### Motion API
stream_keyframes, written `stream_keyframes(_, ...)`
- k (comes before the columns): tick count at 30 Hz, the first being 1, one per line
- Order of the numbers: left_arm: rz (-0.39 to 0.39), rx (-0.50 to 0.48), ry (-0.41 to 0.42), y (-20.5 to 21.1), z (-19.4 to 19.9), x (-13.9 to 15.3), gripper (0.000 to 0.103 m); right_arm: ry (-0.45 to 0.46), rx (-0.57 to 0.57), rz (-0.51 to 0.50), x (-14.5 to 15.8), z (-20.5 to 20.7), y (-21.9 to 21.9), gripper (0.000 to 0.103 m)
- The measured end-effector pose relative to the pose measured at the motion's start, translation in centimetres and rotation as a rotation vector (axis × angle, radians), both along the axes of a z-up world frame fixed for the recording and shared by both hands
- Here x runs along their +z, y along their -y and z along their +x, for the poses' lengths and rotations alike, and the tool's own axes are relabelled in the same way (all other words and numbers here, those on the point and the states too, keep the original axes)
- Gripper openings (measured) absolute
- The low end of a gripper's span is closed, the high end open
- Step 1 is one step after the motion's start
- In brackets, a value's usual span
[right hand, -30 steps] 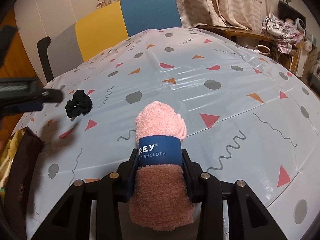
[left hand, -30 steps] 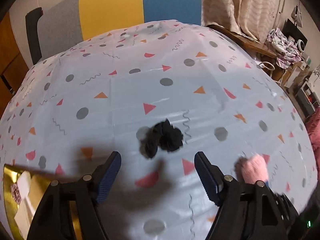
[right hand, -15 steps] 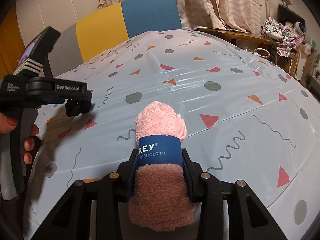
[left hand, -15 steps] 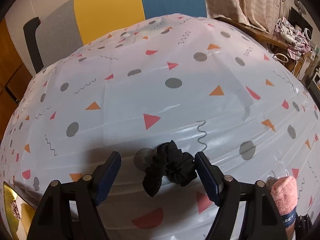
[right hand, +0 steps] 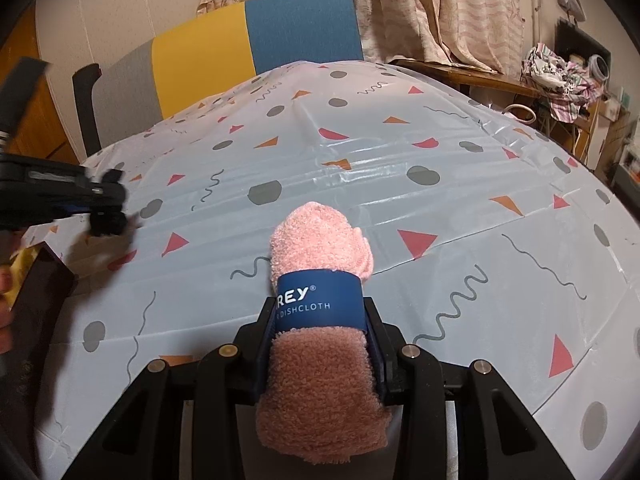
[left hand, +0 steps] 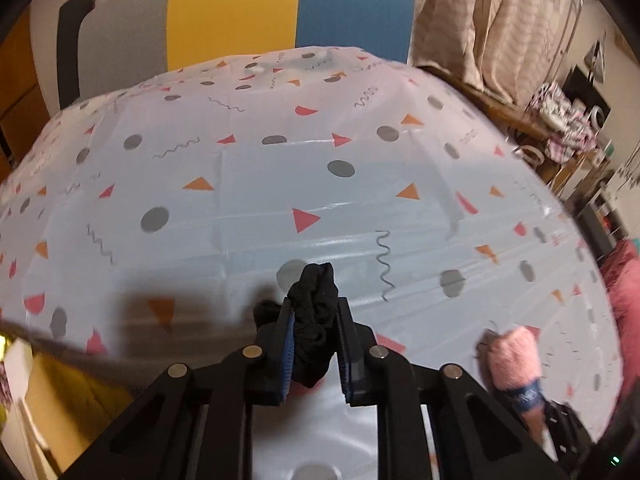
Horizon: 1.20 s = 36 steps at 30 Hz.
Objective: Organize rigid objects
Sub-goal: 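Grasp the black scrunchie with the left gripper and drop it into the tray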
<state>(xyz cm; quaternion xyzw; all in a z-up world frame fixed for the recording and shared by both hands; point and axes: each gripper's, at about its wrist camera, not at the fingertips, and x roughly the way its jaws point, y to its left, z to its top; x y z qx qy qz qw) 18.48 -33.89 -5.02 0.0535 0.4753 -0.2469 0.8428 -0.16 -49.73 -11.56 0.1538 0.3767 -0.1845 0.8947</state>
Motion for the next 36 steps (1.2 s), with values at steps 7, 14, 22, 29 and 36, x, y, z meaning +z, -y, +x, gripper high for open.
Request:
stream_keyframes(7, -0.162, 0.018, -0.109, -4.7, -1.7, 1.5, 0.016, -0.015, -0.004, -0.028, 0.0, 0.1, -0.4, 0.040)
stream_keyframes(14, -0.280, -0.026, -0.138, -9.2, -5.2, 3.4, 0.016, -0.045, -0.006, -0.077, 0.0, 0.5, -1.0, 0.040)
stream_keyframes(22, -0.274, -0.017, -0.053, -17.8, -10.7, 6.0, 0.016, -0.067, -0.008, -0.114, 0.0, 0.7, -1.5, 0.040)
stream_keyframes(29, -0.215, 0.092, -0.007, -26.4, -12.8, 5.6, 0.016, -0.084, -0.008, -0.147, 0.1, 0.9, -1.9, 0.040)
stream_keyframes(36, -0.124, 0.192, -0.006, -32.3, -13.7, 3.3, 0.016, -0.098, -0.009, -0.176, 0.1, 1.1, -2.4, 0.040)
